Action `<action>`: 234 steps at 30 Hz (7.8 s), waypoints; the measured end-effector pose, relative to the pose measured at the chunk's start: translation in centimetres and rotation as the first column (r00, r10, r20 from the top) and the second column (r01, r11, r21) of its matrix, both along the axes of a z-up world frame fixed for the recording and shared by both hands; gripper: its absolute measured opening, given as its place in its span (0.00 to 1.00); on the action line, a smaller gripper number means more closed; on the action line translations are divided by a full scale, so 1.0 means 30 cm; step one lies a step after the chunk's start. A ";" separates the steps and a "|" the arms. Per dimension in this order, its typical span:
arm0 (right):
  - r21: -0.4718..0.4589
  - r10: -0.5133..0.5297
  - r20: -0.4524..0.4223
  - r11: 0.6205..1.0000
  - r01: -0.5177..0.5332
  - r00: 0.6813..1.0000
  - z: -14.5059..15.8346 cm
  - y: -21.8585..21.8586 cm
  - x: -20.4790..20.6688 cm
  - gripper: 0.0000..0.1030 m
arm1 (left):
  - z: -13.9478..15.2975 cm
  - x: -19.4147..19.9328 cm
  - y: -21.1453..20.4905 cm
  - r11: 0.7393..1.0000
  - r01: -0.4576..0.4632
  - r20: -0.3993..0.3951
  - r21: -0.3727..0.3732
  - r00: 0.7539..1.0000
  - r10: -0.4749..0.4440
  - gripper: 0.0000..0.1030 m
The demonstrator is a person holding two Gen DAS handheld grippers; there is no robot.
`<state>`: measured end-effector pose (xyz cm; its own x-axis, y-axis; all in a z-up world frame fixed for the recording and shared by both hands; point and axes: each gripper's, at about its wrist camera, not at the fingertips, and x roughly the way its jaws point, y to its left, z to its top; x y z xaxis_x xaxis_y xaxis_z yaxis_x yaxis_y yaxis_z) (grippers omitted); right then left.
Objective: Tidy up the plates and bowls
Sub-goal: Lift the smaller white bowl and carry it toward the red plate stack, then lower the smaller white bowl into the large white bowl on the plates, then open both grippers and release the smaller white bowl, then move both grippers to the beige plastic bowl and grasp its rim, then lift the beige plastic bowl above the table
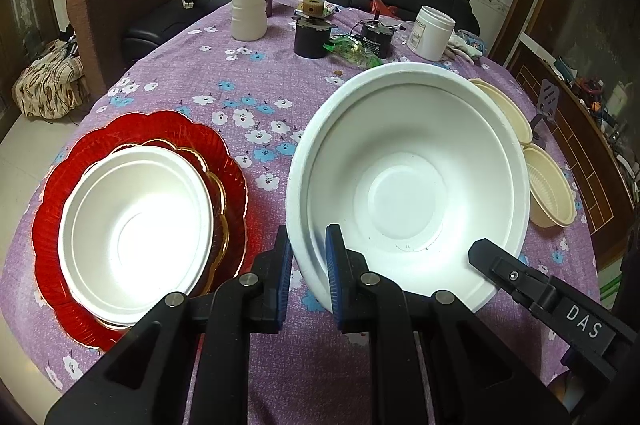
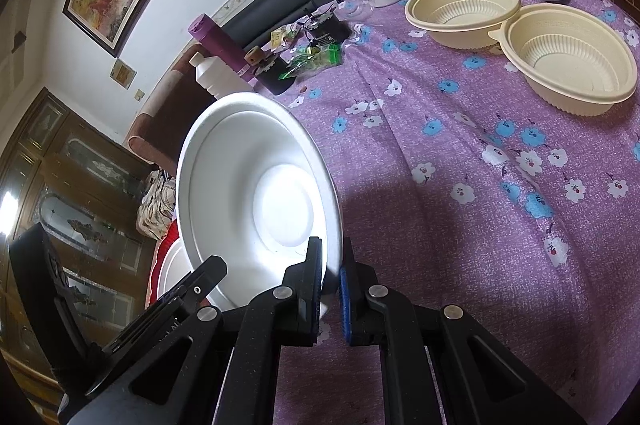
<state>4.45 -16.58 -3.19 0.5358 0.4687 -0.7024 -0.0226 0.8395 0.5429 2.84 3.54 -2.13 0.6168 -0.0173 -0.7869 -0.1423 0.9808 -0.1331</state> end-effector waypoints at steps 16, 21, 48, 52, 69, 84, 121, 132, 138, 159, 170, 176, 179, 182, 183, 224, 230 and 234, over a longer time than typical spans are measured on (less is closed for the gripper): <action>-0.004 0.041 0.031 0.999 -0.041 0.999 0.041 0.060 0.002 0.07 | 0.039 -0.031 0.060 0.999 -0.037 0.028 -0.006 0.999 0.038 0.14; 0.000 0.060 0.037 0.998 -0.060 0.998 0.048 0.093 0.005 0.07 | 0.043 -0.040 0.090 0.998 -0.059 0.031 -0.006 0.998 0.059 0.14; -0.016 0.210 0.074 0.978 -0.210 0.975 0.105 0.333 0.016 0.07 | 0.076 -0.116 0.298 0.980 -0.198 0.064 -0.013 0.978 0.199 0.14; -0.021 0.250 0.075 0.968 -0.249 0.965 0.109 0.399 0.016 0.07 | 0.072 -0.133 0.349 0.972 -0.233 0.063 -0.013 0.970 0.233 0.14; -0.062 0.341 0.048 0.939 -0.338 0.939 0.083 0.577 -0.002 0.07 | 0.025 -0.190 0.486 0.948 -0.318 0.038 -0.031 0.947 0.319 0.14; -0.072 0.355 0.019 0.933 -0.353 0.935 0.056 0.607 0.001 0.07 | -0.006 -0.189 0.503 0.946 -0.323 0.018 -0.029 0.946 0.324 0.14; 0.040 0.320 0.018 0.946 -0.321 0.947 0.045 0.537 0.050 0.47 | -0.005 -0.193 0.543 0.908 -0.419 0.022 0.023 0.908 0.418 0.58; 0.106 0.281 0.050 0.953 -0.285 0.958 0.057 0.432 0.030 0.52 | 0.065 -0.205 0.504 0.904 -0.426 0.078 0.019 0.903 0.424 0.60; 0.157 0.221 0.069 0.960 -0.230 0.973 0.062 0.314 0.031 0.67 | 0.136 -0.193 0.413 0.926 -0.376 0.148 0.019 0.917 0.369 0.68; 0.152 -0.189 0.023 0.971 0.184 0.982 0.049 -0.449 -0.020 0.95 | 0.118 0.156 -0.286 0.979 0.170 0.015 -0.112 0.985 -0.170 0.78; 0.141 -0.375 -0.041 0.915 0.377 0.926 0.000 -0.777 0.057 0.95 | 0.033 0.338 -0.621 0.942 0.296 -0.076 -0.160 0.947 -0.311 0.77; 0.157 -0.414 -0.082 0.893 0.422 0.907 -0.051 -0.855 0.126 0.82 | -0.022 0.411 -0.709 0.940 0.310 -0.109 -0.142 0.939 -0.326 0.77; 0.147 -0.412 -0.097 0.894 0.423 0.906 -0.072 -0.866 0.161 0.71 | -0.048 0.437 -0.743 0.941 0.307 -0.120 -0.144 0.938 -0.325 0.77; 0.148 -0.423 -0.111 0.888 0.436 0.899 -0.094 -0.881 0.186 0.63 | -0.056 0.456 -0.763 0.942 0.307 -0.113 -0.134 0.940 -0.322 0.77; 0.144 -0.426 -0.112 0.887 0.439 0.898 -0.099 -0.885 0.191 0.61 | -0.059 0.461 -0.768 0.944 0.305 -0.113 -0.128 0.941 -0.320 0.77; 0.038 -0.334 -0.014 0.942 0.334 0.943 -0.024 -0.551 -0.056 0.09 | 0.000 0.162 -0.525 0.951 0.310 -0.049 0.001 0.950 -0.310 0.12; 0.017 -0.307 0.004 0.952 0.306 0.952 0.002 -0.472 -0.078 0.09 | 0.010 0.134 -0.459 0.957 0.289 -0.038 -0.013 0.957 -0.289 0.13; 0.009 -0.286 0.013 0.958 0.286 0.958 0.013 -0.427 -0.086 0.09 | 0.019 0.115 -0.405 0.963 0.270 -0.029 -0.022 0.962 -0.270 0.13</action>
<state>1.87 -29.40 -2.79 0.6580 0.2995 -0.6909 0.2102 0.8080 0.5504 6.29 -8.61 -1.56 0.5627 -0.1939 -0.8036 0.1233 0.9809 -0.1503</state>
